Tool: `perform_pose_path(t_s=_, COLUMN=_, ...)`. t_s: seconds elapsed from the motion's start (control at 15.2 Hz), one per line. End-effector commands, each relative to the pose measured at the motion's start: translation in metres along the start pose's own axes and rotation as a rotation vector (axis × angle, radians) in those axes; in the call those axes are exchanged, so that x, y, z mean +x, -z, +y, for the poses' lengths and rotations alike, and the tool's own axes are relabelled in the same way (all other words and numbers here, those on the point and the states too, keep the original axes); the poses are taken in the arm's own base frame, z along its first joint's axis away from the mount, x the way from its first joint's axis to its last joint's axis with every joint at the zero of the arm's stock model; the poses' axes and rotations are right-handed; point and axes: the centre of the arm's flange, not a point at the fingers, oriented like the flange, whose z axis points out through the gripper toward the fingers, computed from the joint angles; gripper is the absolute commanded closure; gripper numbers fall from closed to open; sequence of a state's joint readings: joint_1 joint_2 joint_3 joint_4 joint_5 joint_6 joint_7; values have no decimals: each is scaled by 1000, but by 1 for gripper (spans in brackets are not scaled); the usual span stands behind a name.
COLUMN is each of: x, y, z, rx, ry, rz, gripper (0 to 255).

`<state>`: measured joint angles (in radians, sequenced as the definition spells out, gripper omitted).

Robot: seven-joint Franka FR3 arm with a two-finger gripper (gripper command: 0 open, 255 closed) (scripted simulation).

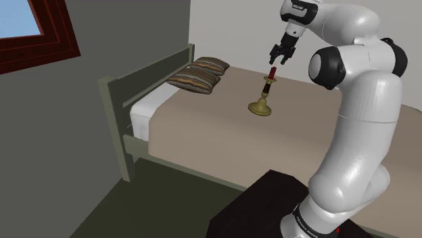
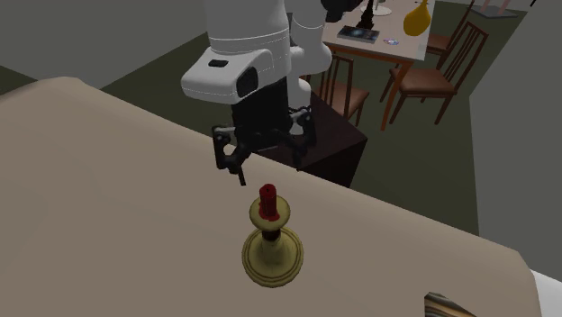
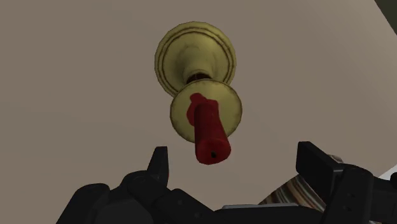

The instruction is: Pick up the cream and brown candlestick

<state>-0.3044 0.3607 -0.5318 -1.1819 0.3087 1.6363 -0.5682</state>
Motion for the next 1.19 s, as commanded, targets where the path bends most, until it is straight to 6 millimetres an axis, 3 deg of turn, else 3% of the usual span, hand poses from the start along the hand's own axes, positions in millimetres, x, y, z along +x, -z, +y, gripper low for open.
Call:
perform_pose_path(t_s=0.0, x=7, y=-6, z=9, rx=-2, ry=-1, rz=4, gripper=0)
perform_pose_path(t_s=0.53, x=1, y=-40, z=10, rx=-2, ry=-1, rz=4, gripper=0)
perform_pose_path(t_s=0.59, x=1, y=-40, z=9, rx=-2, ry=-1, rz=4, gripper=255)
perform_pose_path(t_s=1.12, x=1, y=-40, z=9, rx=-2, ry=-1, rz=4, gripper=255)
